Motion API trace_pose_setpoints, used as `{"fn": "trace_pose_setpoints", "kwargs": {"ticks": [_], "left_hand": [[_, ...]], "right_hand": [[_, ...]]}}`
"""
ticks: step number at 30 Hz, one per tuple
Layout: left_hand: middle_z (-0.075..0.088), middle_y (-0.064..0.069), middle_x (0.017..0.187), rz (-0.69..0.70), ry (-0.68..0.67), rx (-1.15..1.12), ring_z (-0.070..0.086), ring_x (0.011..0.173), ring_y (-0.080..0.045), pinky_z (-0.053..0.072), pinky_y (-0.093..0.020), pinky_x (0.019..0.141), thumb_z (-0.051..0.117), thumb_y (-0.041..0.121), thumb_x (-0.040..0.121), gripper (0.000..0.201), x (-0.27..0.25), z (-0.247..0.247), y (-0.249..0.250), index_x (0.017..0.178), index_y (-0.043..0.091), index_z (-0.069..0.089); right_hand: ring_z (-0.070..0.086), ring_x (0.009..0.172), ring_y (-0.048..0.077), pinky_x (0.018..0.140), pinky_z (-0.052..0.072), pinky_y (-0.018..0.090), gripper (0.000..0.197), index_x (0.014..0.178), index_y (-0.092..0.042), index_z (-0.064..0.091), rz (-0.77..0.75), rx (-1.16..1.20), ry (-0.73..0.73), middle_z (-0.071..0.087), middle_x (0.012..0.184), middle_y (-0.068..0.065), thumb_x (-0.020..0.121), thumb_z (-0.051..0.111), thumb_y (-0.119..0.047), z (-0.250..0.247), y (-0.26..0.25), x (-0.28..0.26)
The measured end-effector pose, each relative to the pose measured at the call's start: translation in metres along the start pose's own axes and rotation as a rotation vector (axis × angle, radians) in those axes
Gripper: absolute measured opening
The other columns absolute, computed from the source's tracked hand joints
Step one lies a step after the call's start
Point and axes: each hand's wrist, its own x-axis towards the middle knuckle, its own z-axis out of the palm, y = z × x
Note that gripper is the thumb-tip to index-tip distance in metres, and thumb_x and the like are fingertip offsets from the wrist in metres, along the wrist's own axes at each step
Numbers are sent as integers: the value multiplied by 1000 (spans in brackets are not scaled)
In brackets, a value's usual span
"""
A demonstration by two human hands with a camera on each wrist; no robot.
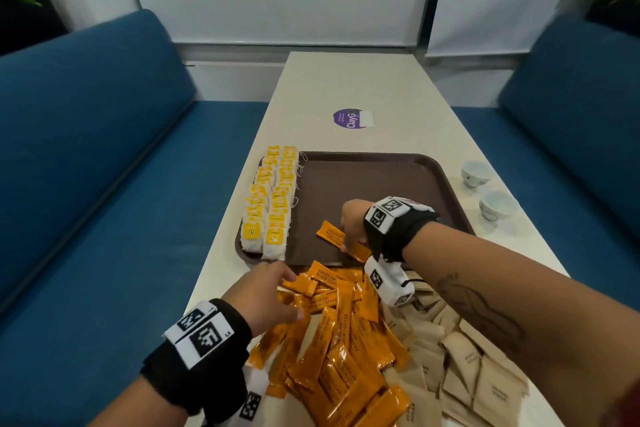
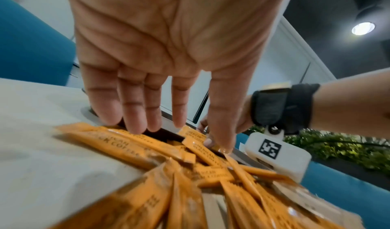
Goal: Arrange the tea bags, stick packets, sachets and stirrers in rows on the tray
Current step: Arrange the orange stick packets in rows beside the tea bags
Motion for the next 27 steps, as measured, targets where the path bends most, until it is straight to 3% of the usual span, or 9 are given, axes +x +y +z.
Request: {"fn": "trace_pose_setpoints", "kwargs": {"ticks": [2, 7, 12, 16, 19, 21, 24, 27], "left_hand": [[43, 5, 131, 12, -1, 96, 45, 118, -13, 43, -28, 98, 77, 40, 70, 64, -6, 3, -2, 126, 31, 46], [30, 4, 143, 5, 0, 187, 31, 131, -17, 35, -34, 107, 76, 49, 67, 84, -13, 11, -4, 137, 31, 34], [12, 1, 155, -14, -100, 265, 14, 142, -24, 26, -42, 114, 74, 65, 59, 115, -17, 25, -2, 148, 29, 9], [5, -4, 157, -2, -162, 409, 8, 143, -28, 22, -44, 115, 69, 75, 53, 127, -23, 32, 6, 149, 28, -2], [13, -8, 153, 24, -155, 494, 13, 140, -29, 22, -42, 114, 65, 81, 49, 131, -27, 37, 12, 148, 28, -3], [5, -10, 156, 13, -176, 513, 2, 143, -35, 15, -47, 116, 65, 81, 48, 134, -29, 43, 14, 147, 31, -10], [-16, -7, 157, -5, -249, 496, -17, 141, -40, 5, -53, 116, 70, 76, 50, 138, -31, 52, 12, 142, 36, -24], [-19, -6, 156, 6, -247, 477, -18, 142, -37, 6, -53, 117, 72, 73, 52, 136, -31, 53, 12, 142, 37, -24]], "right_hand": [[55, 116, 31, 98, 45, 38, 64, 131, 0, 47, 37, -90, -15, 56, 128, 13, 85, 65, -41, 4, -9, 3], [49, 125, 31, 101, 40, 37, 61, 135, 0, 43, 3, -193, -25, 51, 134, 14, 90, 61, -36, 6, -16, 3], [57, 111, 28, 92, 45, 34, 46, 124, -4, 56, -116, -164, 68, 60, 114, 10, 87, 65, -29, 7, -7, -5], [54, 109, 26, 84, 41, 30, 33, 121, -7, 50, -261, 51, 205, 56, 120, 9, 93, 58, -21, 1, 2, -40], [51, 86, 19, 73, 37, 29, 4, 97, -16, 51, -357, 106, 226, 54, 93, 3, 96, 48, -18, 1, 11, -68], [45, 72, 14, 64, 35, 27, 18, 81, -22, 46, -409, 108, 231, 48, 79, -2, 96, 43, -12, 5, 17, -89], [47, 71, 13, 69, 43, 27, 10, 90, -20, 46, -473, 62, 216, 48, 79, -5, 98, 41, -15, 17, 25, -122], [51, 76, 10, 72, 46, 25, 7, 104, -24, 47, -544, -42, 163, 48, 80, -12, 97, 45, -23, 38, 28, -144]]}}
